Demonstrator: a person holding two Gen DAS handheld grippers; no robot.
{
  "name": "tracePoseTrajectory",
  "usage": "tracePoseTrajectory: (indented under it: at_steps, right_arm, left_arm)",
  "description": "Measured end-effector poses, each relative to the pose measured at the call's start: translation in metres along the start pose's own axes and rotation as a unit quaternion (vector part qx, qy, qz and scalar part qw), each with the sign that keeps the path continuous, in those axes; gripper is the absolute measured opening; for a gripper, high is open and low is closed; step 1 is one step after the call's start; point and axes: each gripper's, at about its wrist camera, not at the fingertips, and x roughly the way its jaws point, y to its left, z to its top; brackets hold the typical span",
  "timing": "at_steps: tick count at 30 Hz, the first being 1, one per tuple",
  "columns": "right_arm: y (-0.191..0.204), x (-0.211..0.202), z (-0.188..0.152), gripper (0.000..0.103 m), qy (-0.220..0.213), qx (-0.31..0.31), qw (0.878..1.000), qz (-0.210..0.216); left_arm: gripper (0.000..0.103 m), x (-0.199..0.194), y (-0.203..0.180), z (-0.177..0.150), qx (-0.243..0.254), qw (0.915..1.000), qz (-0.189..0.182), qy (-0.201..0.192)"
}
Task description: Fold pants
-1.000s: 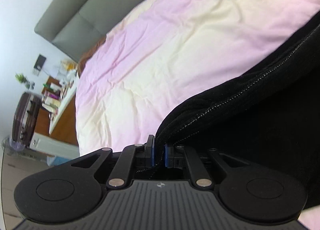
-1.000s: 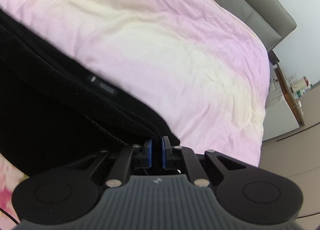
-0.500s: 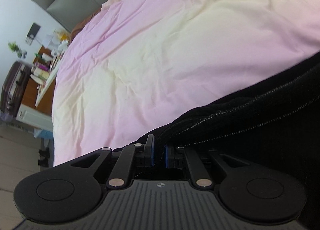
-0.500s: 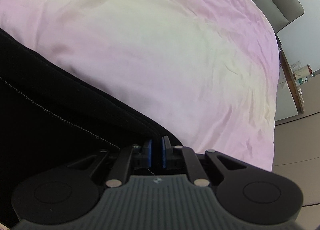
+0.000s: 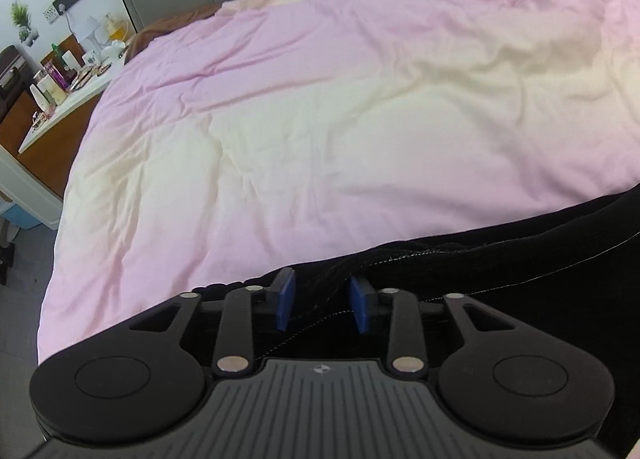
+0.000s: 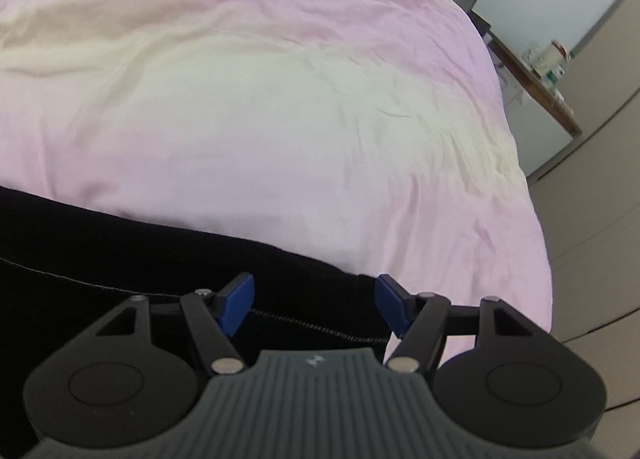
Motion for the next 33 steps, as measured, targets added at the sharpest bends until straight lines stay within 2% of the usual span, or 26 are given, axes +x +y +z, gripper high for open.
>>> tracePoseTrajectory:
  at_steps: [1,4,7,10,13,15,17,20,25,26,30,32,33]
  right_arm:
    - [0.0,-0.006,-0.006,0.064,0.002,0.011,1.0,0.008]
    - [0.008,-0.023,-0.025,0.064,0.007,0.023,0.999,0.032]
    - [0.019,-0.037,-0.048,0.064,0.011,0.017,0.999,0.046]
    - [0.019,-0.05,-0.073,0.065,0.019,0.054,0.996,0.07]
    - [0.019,-0.064,-0.103,0.065,0.014,0.111,0.988,0.11]
    - [0.022,-0.073,-0.123,0.065,0.003,0.147,0.979,0.139]
    - [0.028,-0.079,-0.143,0.065,-0.01,0.193,0.967,0.165]
    - [0.037,-0.079,-0.167,0.065,-0.017,0.251,0.949,0.188]
    - [0.049,-0.071,-0.192,0.065,-0.003,0.328,0.92,0.213]
    - [0.051,-0.07,-0.195,0.065,-0.007,0.342,0.915,0.212]
    - [0.051,-0.065,-0.201,0.067,-0.009,0.395,0.894,0.21]
    - [0.05,-0.065,-0.199,0.067,-0.006,0.411,0.888,0.206]
    - [0.048,-0.065,-0.198,0.066,-0.006,0.417,0.886,0.203]
  left_arm:
    - [0.074,-0.006,0.003,0.001,-0.004,0.9998,0.014,-0.01]
    - [0.075,-0.025,0.013,0.009,-0.015,0.9985,0.04,-0.033]
    - [0.075,-0.05,0.028,0.002,-0.045,0.9972,0.026,-0.054]
    - [0.078,-0.066,0.053,-0.033,-0.112,0.9914,0.022,-0.064]
    - [0.078,-0.075,0.079,-0.087,-0.195,0.978,0.013,-0.075]
    - [0.078,-0.076,0.098,-0.13,-0.278,0.9571,-0.003,-0.081]
    - [0.079,-0.069,0.109,-0.17,-0.361,0.9286,-0.014,-0.086]
    - [0.079,-0.05,0.121,-0.225,-0.473,0.8757,-0.044,-0.084]
    - [0.079,-0.011,0.121,-0.271,-0.578,0.8064,-0.096,-0.08]
    - [0.079,-0.004,0.12,-0.276,-0.591,0.7951,-0.106,-0.083]
    - [0.089,0.011,0.122,-0.282,-0.624,0.7611,-0.128,-0.122]
    - [0.089,0.019,0.126,-0.275,-0.63,0.7527,-0.142,-0.126]
    - [0.086,0.023,0.128,-0.271,-0.63,0.7513,-0.151,-0.127]
